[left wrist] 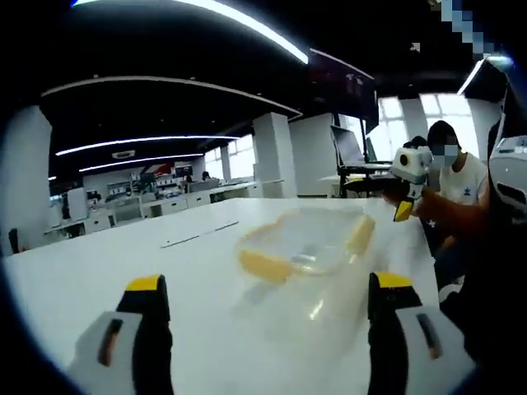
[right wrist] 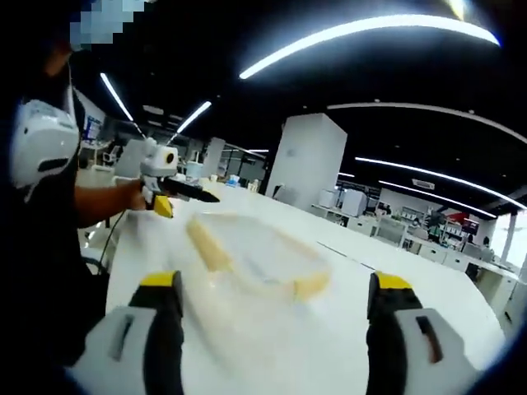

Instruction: Snap each plastic latch of the storage box into its locked position after aligning the lid with the box until every specified latch is closed and the lid sits flush.

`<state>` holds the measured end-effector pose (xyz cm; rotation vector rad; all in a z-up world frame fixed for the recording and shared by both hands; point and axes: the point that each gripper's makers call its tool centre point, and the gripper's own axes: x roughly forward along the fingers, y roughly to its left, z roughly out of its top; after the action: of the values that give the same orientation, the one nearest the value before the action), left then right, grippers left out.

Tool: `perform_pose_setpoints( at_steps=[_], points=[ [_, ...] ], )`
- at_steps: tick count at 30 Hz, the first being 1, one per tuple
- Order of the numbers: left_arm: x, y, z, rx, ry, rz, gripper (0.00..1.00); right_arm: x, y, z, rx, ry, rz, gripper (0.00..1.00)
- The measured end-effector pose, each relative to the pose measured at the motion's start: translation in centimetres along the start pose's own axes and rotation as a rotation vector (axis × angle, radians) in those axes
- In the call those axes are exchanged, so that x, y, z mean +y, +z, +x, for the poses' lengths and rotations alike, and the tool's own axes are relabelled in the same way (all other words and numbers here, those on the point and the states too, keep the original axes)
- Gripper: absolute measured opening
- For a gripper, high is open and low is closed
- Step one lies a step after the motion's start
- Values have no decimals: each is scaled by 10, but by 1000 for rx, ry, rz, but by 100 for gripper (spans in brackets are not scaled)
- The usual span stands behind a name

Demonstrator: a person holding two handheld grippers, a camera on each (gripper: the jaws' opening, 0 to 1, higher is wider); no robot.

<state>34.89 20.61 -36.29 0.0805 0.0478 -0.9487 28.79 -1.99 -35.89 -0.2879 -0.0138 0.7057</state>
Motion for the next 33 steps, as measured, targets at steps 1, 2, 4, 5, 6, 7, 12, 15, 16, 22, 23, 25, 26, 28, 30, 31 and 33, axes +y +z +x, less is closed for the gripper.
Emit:
perform_pose_setpoints(
  at_steps=[1,2,4,5,6,7,12,15,16,22,23,25,26,28,30,31,33],
  points=[
    [0,0,0,-3,5,-3,100,0,-1,0,0,-1,0,89],
    [-1,-1,0,-5,7,-11,100,-1,-5,1,6,-11,0,89],
    [-2,-4,0,-8,13,-28,100,-2,-12,2,19,-31,-1,89],
    [-3,-6,0,-7,18,-28,99,-2,-15,2,18,-31,12,89],
    [-3,-7,0,-5,25,-26,99,-3,-16,2,9,-38,27,89],
    [-4,-9,1,-4,30,-24,99,-4,-18,2,7,-43,35,88],
    [-3,-13,3,23,85,59,98,-8,-22,1,28,-99,9,84],
    [-7,-12,2,17,70,48,95,-5,-13,2,-29,-81,69,83],
    [-7,-11,1,9,68,39,94,-4,-13,2,-29,-81,64,82],
    [-14,-11,7,22,18,29,96,-6,-16,5,-8,-62,65,78],
    [-15,-11,9,28,14,38,95,-5,-18,6,2,-55,60,75],
    [-18,-12,11,37,3,47,92,-4,-21,8,24,-51,45,70],
    [-20,-14,13,45,-3,52,91,-4,-21,8,25,-52,41,70],
    [-22,-14,16,51,-6,76,90,-5,-19,9,20,-54,40,71],
    [-21,-13,19,48,-10,80,88,-3,-16,14,11,-40,52,71],
    [-20,-12,20,46,-13,73,86,-3,-16,17,11,-39,50,71],
    [-21,-10,21,32,-22,57,86,-2,-15,21,12,-38,46,71]
  ],
)
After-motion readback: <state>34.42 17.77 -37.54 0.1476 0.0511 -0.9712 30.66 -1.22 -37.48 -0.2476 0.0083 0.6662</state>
